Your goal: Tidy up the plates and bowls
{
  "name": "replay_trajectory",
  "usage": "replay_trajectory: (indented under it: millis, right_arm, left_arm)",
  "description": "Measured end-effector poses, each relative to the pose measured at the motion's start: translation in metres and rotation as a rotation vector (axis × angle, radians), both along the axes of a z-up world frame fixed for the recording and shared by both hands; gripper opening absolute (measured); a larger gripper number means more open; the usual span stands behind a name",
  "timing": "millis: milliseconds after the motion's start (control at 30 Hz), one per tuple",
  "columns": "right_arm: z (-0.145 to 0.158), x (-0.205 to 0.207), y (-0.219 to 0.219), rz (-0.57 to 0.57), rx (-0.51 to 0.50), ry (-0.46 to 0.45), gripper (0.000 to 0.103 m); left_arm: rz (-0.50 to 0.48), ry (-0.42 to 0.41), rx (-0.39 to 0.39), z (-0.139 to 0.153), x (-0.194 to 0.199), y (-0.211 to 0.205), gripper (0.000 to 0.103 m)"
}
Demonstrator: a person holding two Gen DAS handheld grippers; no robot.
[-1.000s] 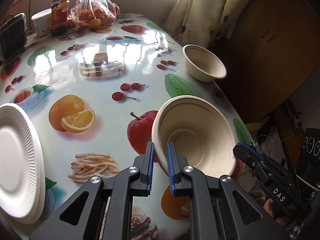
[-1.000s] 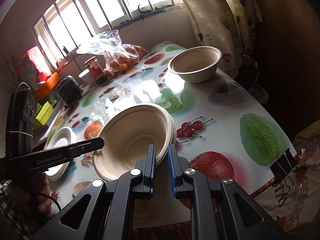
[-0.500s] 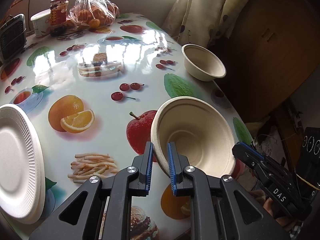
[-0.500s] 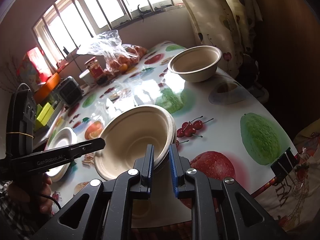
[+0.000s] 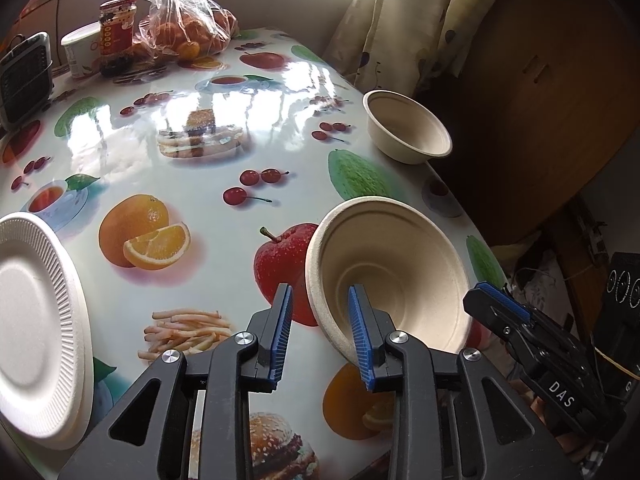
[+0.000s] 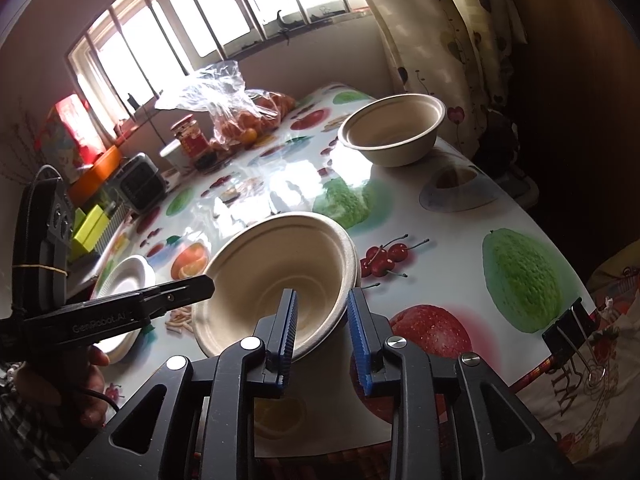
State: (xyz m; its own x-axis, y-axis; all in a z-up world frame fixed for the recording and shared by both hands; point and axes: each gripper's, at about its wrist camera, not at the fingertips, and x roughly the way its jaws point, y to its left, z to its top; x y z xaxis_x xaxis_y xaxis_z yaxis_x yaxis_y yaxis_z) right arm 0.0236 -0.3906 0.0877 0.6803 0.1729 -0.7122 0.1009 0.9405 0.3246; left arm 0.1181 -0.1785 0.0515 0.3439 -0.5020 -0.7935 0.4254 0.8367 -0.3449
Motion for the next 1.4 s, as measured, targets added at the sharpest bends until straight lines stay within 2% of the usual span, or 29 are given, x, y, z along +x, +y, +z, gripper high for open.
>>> replay_trajectory:
  millis: [133, 200, 500, 1400]
  right_arm:
    - [0.002, 0.000, 0.000, -0.001, 0.003, -0.003, 0.029]
    - [0.004, 0.002, -0.001, -0.005, 0.007, -0.006, 0.033]
    - [0.012, 0.010, -0.012, -0.026, 0.000, -0.021, 0.041]
    - [0.033, 0.061, -0.080, -0.130, -0.066, -0.044, 0.041]
  left_arm:
    - [0.006, -0.012, 0.008, 0.002, 0.001, 0.001, 0.034]
    - [0.008, -0.019, 0.006, 0.004, 0.002, 0.001, 0.038]
    - [0.003, -0.052, 0.028, 0.012, 0.012, -0.008, 0.038]
    - [-0.059, -0.133, 0.059, 0.045, 0.081, -0.063, 0.038]
